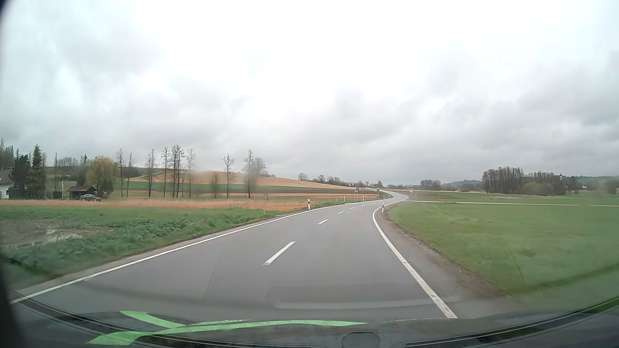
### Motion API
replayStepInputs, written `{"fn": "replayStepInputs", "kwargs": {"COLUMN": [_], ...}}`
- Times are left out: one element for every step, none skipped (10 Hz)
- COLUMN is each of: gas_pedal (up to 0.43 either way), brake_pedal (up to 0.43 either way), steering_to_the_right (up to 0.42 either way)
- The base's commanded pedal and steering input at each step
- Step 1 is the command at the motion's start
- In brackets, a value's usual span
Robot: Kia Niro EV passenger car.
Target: Follow the waypoints while adhering to traffic rules and regulations
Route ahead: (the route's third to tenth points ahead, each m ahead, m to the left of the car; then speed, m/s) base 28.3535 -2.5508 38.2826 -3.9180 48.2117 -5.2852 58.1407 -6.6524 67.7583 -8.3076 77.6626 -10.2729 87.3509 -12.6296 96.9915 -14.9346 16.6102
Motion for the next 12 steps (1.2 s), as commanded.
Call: {"fn": "replayStepInputs", "kwargs": {"gas_pedal": [0.157, 0.157, 0.157, 0.157, 0.157, 0.150, 0.150, 0.150, 0.138, 0.138, 0.138, 0.138], "brake_pedal": [0.000, 0.000, 0.000, 0.000, 0.000, 0.000, 0.000, 0.000, 0.000, 0.000, 0.000, 0.000], "steering_to_the_right": [0.011, 0.014, 0.016, 0.016, 0.017, 0.019, 0.024, 0.027, 0.026, 0.024, 0.023, 0.023]}}
